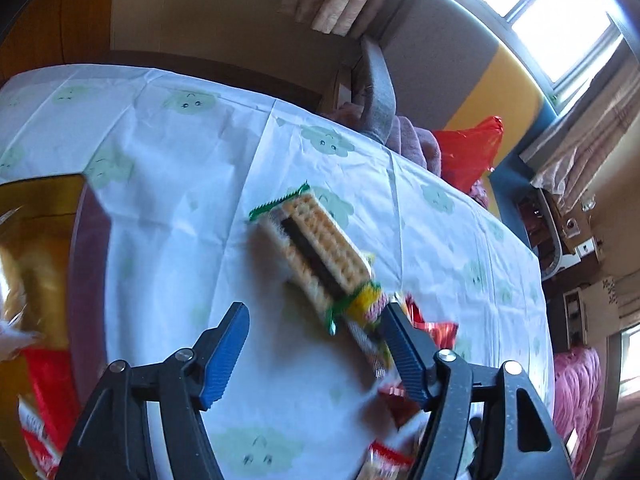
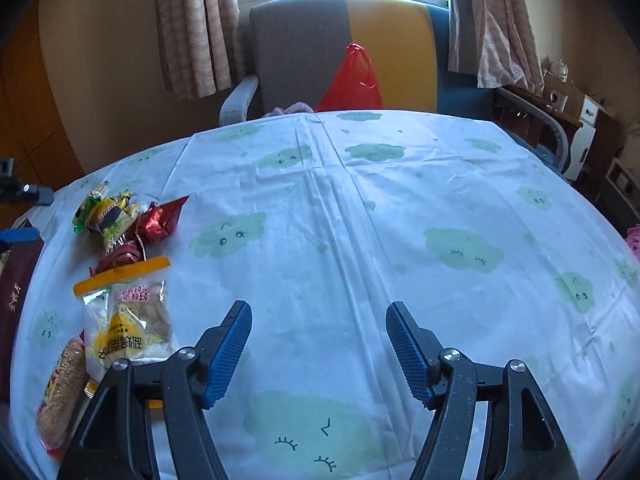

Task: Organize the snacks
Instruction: 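Grasp the green-edged saltine cracker pack with the left tool, then grasp the red foil candy with the right tool while the left tool holds the cracker pack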

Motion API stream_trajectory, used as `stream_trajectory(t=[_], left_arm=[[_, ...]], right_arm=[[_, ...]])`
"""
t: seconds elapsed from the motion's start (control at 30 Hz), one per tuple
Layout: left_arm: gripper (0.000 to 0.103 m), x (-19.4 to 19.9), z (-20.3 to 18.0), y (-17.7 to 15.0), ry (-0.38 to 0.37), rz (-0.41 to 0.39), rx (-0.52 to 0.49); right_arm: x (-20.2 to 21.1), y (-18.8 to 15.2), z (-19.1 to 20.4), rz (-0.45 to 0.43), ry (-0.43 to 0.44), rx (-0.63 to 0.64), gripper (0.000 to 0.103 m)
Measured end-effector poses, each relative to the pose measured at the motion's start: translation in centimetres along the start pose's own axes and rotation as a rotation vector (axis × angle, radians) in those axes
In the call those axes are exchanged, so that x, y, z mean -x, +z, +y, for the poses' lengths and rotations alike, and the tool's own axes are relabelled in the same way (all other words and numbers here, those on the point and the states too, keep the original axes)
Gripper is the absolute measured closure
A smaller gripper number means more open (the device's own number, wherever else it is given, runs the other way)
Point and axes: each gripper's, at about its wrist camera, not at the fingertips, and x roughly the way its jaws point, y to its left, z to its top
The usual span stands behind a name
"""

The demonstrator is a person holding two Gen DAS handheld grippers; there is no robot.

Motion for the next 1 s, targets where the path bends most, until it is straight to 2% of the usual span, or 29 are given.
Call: stream_trajectory(t=[0.2, 0.37, 0.4, 0.43, 0.53, 0.73, 0.87, 1.0], left_arm=[[0.033, -4.1, 0.0, 2.9, 0.025, 0.044, 0.056], [0.034, -6.4, 0.5, 3.6, 0.033, 0.075, 0.096], [0.047, -6.8, 0.7, 3.5, 0.03, 0.081, 0.103], [0.054, -6.8, 0.8, 3.3, 0.028, 0.079, 0.105], [0.056, -6.0, 1.0, 2.3, 0.02, 0.049, 0.074], [0.056, -2.8, 0.1, -2.9, 0.077, 0.038, -0.081], [0.056, -0.8, -0.6, -7.5, 0.143, 0.022, -0.215], [0.056, 0.7, -1.2, -12.4, 0.171, 0.019, -0.327]], right_arm=[[-0.5, -0.4, 0.0, 0.01, 0.04, -0.005, 0.028], [-0.5, -0.5, -0.1, 0.002, 0.056, -0.008, 0.025], [-0.5, -0.6, 0.0, 0.002, 0.059, -0.007, 0.023], [-0.6, -0.5, -0.1, 0.003, 0.063, -0.007, 0.023], [-0.7, -0.6, 0.0, 0.001, 0.063, -0.006, 0.023], [-0.9, -0.6, 0.0, 0.002, 0.064, -0.002, 0.021], [-0.8, -0.6, -0.1, 0.002, 0.068, -0.006, 0.021], [-0.8, -0.6, 0.0, 0.003, 0.07, -0.008, 0.021]])
